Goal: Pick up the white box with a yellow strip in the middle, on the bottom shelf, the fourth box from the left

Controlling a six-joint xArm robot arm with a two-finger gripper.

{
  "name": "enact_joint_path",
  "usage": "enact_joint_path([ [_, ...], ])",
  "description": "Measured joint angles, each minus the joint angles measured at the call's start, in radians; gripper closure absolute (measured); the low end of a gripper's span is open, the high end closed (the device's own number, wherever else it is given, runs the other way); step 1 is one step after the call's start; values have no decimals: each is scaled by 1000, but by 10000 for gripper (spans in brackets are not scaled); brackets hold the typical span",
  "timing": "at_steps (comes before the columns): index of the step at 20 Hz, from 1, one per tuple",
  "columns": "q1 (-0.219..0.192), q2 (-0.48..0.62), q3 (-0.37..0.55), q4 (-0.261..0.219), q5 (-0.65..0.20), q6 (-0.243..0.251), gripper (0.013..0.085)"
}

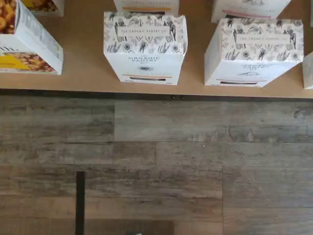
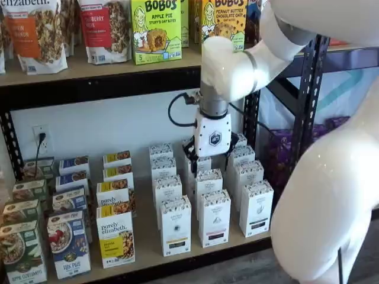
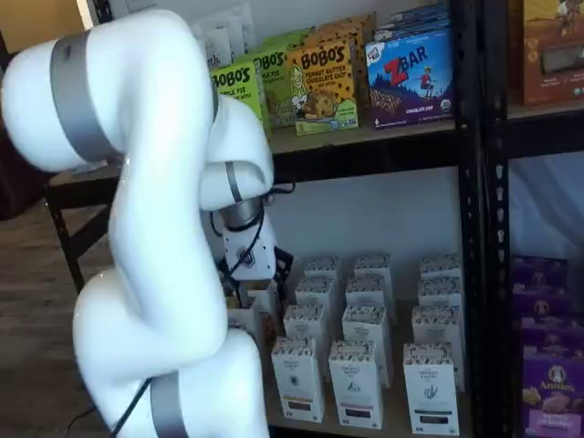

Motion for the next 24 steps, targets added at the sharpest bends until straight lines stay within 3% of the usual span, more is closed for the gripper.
enact_joint_path([
  [8,4,155,-7,7,-179,1,130],
  [19,-12,335,-70,-93,-312,78,130],
  [24,-16,404,-102,-100,-356,81,130],
])
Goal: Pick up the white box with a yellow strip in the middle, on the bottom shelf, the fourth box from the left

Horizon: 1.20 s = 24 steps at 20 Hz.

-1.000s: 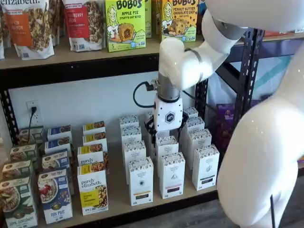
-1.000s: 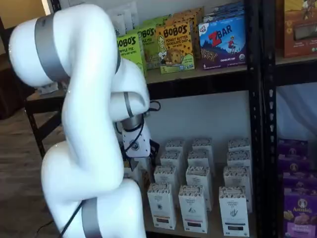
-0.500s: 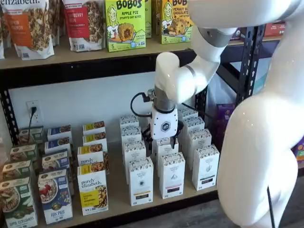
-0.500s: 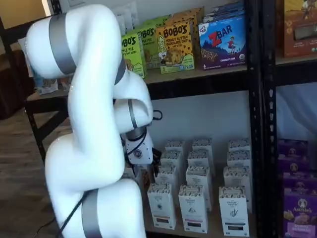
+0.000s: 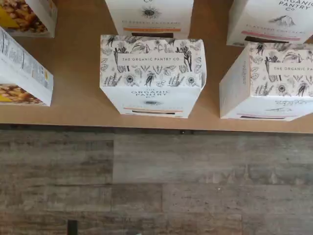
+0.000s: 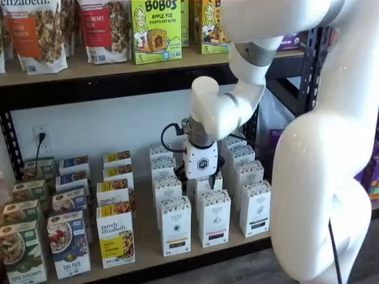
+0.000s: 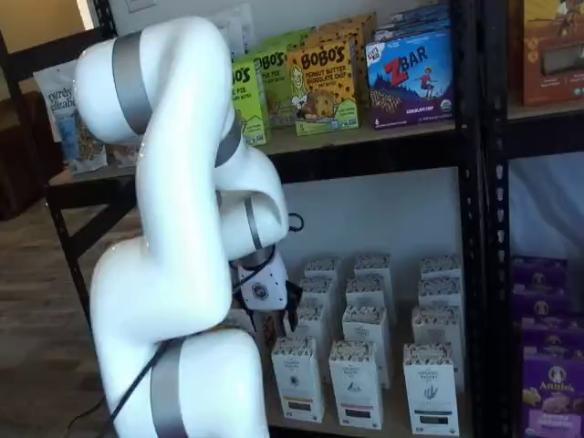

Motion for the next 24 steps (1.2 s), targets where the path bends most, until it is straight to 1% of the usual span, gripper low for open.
enact_joint_path([
  [1,1,12,-6,16,-6,-14,130],
  [2,1,24,-14,21,-10,-19,130],
  [4,0,49,-33,-10,-6,10,130],
  [6,0,70,-45,-16,-14,16,130],
  [9,0,129,-76,-7,-47,7,130],
  [11,-2,162,-98,-18,-57,17,130],
  [14,-2,203,-124,-20,-71,20,130],
  [21,4,277,-182,-63,-73,67,130],
  [24,4,307,-203,-79,-94,82,130],
])
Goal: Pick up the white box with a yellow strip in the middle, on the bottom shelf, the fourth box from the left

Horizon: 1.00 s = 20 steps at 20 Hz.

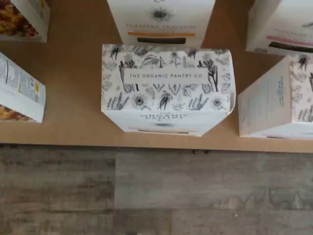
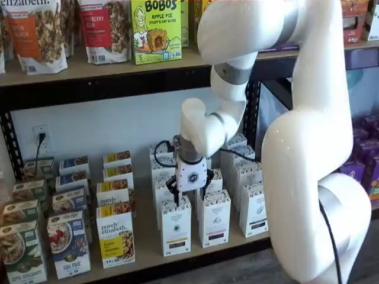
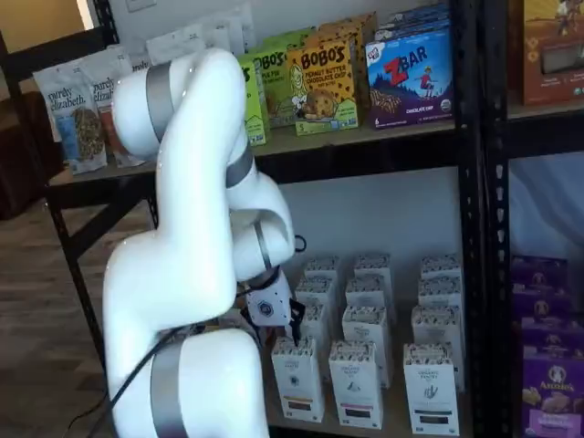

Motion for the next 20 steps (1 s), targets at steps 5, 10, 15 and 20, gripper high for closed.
enact_joint_path([
  [5,-5,38,-35,-27,-12,22,130],
  [10,-11,70,-64,-18,-27,7,130],
  [15,-14,96,-94,8,-26,-21,130],
  [20,-11,125,-127,69,-29,-77,130],
])
